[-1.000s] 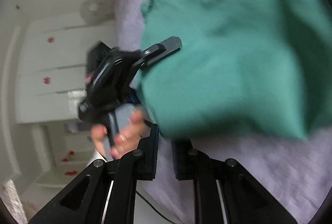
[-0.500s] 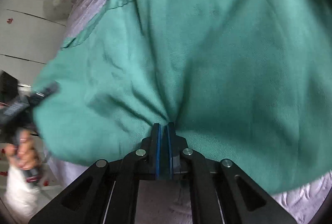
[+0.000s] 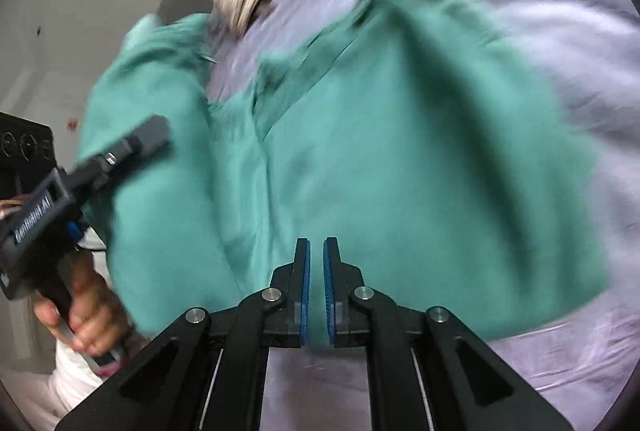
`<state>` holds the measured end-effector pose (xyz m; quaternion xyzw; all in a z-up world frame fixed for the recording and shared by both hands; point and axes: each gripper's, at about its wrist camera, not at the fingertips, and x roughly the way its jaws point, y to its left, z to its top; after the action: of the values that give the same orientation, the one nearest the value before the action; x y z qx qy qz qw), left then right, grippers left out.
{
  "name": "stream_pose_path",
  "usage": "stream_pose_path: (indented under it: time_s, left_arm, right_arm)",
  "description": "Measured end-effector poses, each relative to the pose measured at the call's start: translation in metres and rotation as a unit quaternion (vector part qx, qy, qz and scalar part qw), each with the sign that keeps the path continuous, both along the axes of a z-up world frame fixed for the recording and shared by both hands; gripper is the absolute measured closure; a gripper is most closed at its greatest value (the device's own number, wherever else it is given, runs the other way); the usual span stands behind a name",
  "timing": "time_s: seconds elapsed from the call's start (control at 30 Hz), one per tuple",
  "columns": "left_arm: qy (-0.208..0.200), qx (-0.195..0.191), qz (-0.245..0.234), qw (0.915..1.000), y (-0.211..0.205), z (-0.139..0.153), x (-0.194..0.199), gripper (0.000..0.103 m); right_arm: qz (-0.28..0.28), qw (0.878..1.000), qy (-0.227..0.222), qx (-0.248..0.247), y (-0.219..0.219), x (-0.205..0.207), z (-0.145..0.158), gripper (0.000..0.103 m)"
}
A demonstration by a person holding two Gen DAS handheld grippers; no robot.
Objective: Fold large clothes
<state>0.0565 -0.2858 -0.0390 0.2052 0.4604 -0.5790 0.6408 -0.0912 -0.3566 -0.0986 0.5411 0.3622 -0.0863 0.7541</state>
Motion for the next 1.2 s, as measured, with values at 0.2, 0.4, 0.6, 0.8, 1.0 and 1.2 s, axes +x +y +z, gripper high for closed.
stream_pose_path:
  time_s: [0.2,0.4,0.6,0.8,1.0,1.2]
  left_arm:
    - [0.008,0.059,-0.031,0.9977,-0.039,-0.06,-0.046,0.08]
    - [-0.014,0.045,-0.031,0.9984,-0.032,-0.046,-0.058,0.078]
    - [-0.054,-0.041,0.036,0.997,0.006,0.004,-0.04,0.012]
    - [-0.089,-0.009,0.128,0.9878,0.04,0.003,0.017,0.012]
    - [-0.089,0.059,0.249,0.9625,0.078,-0.046,0.089,0.012]
    - [-0.071,0.057,0.241,0.9662,0.078,-0.059,0.082,0.012]
  right_arm:
    - [-0.057,0.994,-0.008,0.09,-0.038,-0.039,-0.051,0.093]
    - [-0.059,0.992,-0.024,0.109,-0.044,-0.051,-0.062,0.096]
    - [-0.112,0.974,-0.114,0.163,-0.059,-0.049,-0.065,0.054]
    - [-0.084,0.97,-0.138,0.182,-0.072,-0.015,-0.052,0.034]
    - [0.005,0.998,-0.024,0.062,-0.078,0.063,-0.028,0.078]
    - [-0.02,0.998,-0.063,-0.01,-0.087,0.05,0.015,0.097]
